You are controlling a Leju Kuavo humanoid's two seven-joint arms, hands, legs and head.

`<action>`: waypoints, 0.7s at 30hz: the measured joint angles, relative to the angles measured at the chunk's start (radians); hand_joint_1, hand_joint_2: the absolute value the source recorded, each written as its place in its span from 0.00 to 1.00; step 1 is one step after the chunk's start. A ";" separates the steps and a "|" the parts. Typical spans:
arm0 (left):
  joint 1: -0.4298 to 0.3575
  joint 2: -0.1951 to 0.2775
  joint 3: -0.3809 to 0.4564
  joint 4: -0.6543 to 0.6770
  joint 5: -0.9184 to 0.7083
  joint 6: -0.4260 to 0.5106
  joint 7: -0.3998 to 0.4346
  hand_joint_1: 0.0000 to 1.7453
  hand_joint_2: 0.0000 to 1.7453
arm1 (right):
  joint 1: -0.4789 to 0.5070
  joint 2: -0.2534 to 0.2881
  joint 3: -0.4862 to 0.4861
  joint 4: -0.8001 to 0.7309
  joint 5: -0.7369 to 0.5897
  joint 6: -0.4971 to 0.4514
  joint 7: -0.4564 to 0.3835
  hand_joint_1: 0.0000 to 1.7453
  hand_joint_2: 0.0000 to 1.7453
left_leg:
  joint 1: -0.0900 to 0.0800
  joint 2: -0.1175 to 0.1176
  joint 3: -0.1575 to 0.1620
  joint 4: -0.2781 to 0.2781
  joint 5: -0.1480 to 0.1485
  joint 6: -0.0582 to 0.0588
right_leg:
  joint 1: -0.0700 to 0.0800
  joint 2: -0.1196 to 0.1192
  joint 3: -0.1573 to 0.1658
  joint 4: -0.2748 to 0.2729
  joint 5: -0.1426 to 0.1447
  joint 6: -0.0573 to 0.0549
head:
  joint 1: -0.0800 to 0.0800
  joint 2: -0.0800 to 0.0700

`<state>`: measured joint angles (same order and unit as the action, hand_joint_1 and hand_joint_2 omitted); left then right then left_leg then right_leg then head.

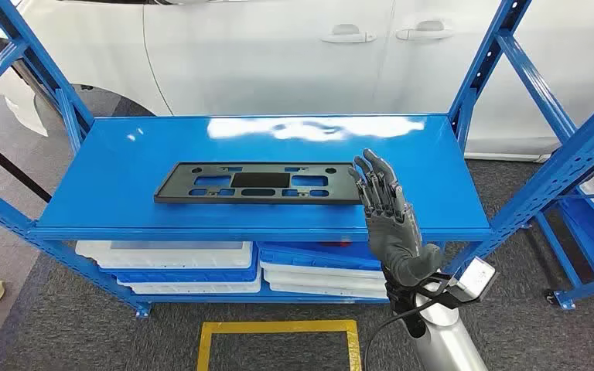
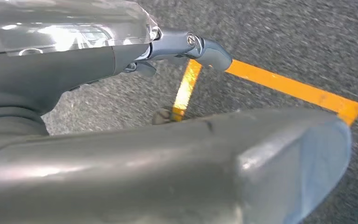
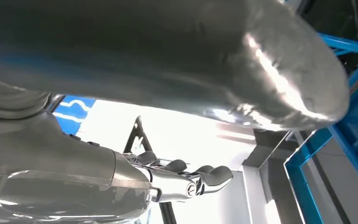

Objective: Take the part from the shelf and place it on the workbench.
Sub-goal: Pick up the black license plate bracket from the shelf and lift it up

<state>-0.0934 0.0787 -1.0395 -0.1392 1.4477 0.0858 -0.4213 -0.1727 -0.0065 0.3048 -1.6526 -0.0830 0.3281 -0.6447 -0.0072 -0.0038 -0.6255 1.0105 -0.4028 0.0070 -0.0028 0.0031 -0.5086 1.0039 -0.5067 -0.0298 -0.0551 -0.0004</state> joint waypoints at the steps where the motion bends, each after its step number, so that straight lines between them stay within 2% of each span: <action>1: -0.001 0.000 0.000 0.000 0.000 0.000 0.000 0.00 0.00 | -0.001 0.001 0.002 0.001 -0.002 0.002 0.003 0.00 0.00 | -0.002 0.000 0.002 -0.002 -0.001 0.002 | 0.000 0.000 -0.001 -0.002 -0.001 0.004 | 0.000 0.000; 2: -0.001 0.000 -0.001 0.000 0.000 0.000 0.000 0.00 0.00 | -0.002 0.001 0.003 0.002 -0.004 0.004 0.004 0.00 0.00 | -0.003 -0.001 0.003 -0.005 -0.001 0.004 | 0.000 0.001 0.000 0.000 0.000 0.007 | 0.000 0.000; 4: 0.000 0.000 -0.001 0.000 0.000 0.002 0.000 0.00 0.00 | -0.009 0.004 0.011 0.006 -0.011 0.012 0.011 0.00 0.00 | -0.003 -0.002 0.014 -0.018 -0.003 0.012 | 0.000 0.001 0.002 0.007 0.002 0.020 | 0.000 0.000; 6: 0.000 0.000 -0.002 0.000 0.000 0.003 0.000 0.00 0.00 | -0.021 0.005 0.018 0.012 -0.015 0.015 0.014 0.00 0.00 | 0.003 -0.002 0.036 -0.031 -0.005 0.021 | 0.000 0.000 -0.012 0.052 -0.008 0.030 | 0.000 0.000; 7: -0.001 0.000 -0.003 0.000 0.000 0.003 0.000 0.00 0.00 | -0.027 0.005 0.021 0.016 -0.017 0.015 0.016 0.00 0.00 | 0.005 -0.002 0.046 -0.035 -0.007 0.024 | -0.001 0.000 -0.037 0.098 -0.026 0.034 | 0.000 0.000; 9: -0.002 -0.001 -0.004 0.000 0.000 0.003 0.000 0.00 0.00 | -0.033 0.005 0.025 0.022 -0.019 0.015 0.017 0.00 0.00 | 0.005 -0.003 0.057 -0.036 -0.017 0.028 | -0.004 0.000 -0.115 0.219 -0.078 0.042 | 0.000 0.000; 10: -0.001 -0.001 -0.005 0.000 0.000 0.003 0.000 0.00 0.00 | -0.034 0.005 0.027 0.026 -0.020 0.015 0.017 0.00 0.00 | 0.005 -0.004 0.063 -0.036 -0.024 0.028 | -0.006 0.000 -0.152 0.265 -0.095 0.046 | 0.000 0.000; 11: -0.001 -0.001 -0.007 0.000 0.000 0.003 0.000 0.00 0.00 | -0.034 0.005 0.029 0.030 -0.021 0.016 0.018 0.00 0.00 | 0.005 -0.005 0.070 -0.035 -0.031 0.027 | -0.008 0.000 -0.175 0.282 -0.094 0.049 | 0.000 0.000; 12: 0.000 -0.002 -0.008 0.000 0.000 0.004 0.000 0.00 0.00 | -0.036 0.004 0.031 0.034 -0.023 0.017 0.020 0.00 0.00 | 0.006 -0.006 0.080 -0.034 -0.039 0.025 | -0.010 0.000 -0.181 0.262 -0.070 0.050 | 0.000 0.000; 14: 0.001 -0.003 -0.010 0.000 0.000 0.004 0.000 0.00 0.00 | -0.045 0.004 0.035 0.045 -0.027 0.022 0.025 0.00 0.00 | 0.007 -0.007 0.101 -0.031 -0.058 0.019 | -0.013 -0.002 -0.148 0.135 0.027 0.051 | 0.000 0.000; 15: 0.000 -0.004 -0.011 0.000 0.000 0.005 0.001 0.00 0.00 | -0.051 0.004 0.038 0.053 -0.029 0.023 0.026 0.00 0.00 | 0.007 -0.007 0.109 -0.028 -0.067 0.014 | -0.011 -0.002 -0.130 0.073 0.057 0.048 | 0.000 0.000; 16: -0.001 -0.004 -0.011 0.000 0.000 0.005 0.001 0.00 0.00 | -0.056 0.005 0.042 0.061 -0.031 0.026 0.027 0.00 0.00 | 0.007 -0.006 0.113 -0.025 -0.074 0.008 | -0.010 -0.003 -0.117 0.033 0.079 0.042 | 0.000 0.000; 17: -0.002 -0.004 -0.012 0.000 0.000 0.005 0.002 0.00 0.00 | -0.060 0.004 0.047 0.069 -0.032 0.028 0.027 0.00 0.00 | 0.006 -0.006 0.116 -0.022 -0.080 0.001 | -0.008 -0.004 -0.113 0.014 0.085 0.034 | 0.000 0.000; 19: -0.005 -0.003 -0.015 0.000 0.000 0.006 0.003 0.00 0.00 | -0.066 0.003 0.056 0.083 -0.028 0.031 0.025 0.00 0.00 | 0.005 -0.005 0.118 -0.016 -0.085 -0.011 | -0.006 -0.003 -0.110 0.013 0.084 0.018 | 0.000 0.000; 21: -0.009 -0.003 -0.018 0.000 0.000 0.006 0.003 0.00 0.00 | -0.076 0.003 0.065 0.092 -0.016 0.030 0.020 0.00 0.50 | 0.008 -0.004 0.104 0.018 -0.096 -0.020 | -0.008 -0.003 -0.100 0.008 0.082 0.007 | 0.000 0.000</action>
<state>-0.1020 0.0754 -1.0579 -0.1392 1.4477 0.0916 -0.4187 -0.2485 -0.0037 0.3695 -1.5608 -0.0994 0.3578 -0.6247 0.0003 -0.0076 -0.5214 1.0282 -0.4987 -0.0132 -0.0112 0.0003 -0.6086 1.0114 -0.4252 -0.0226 -0.0553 -0.0004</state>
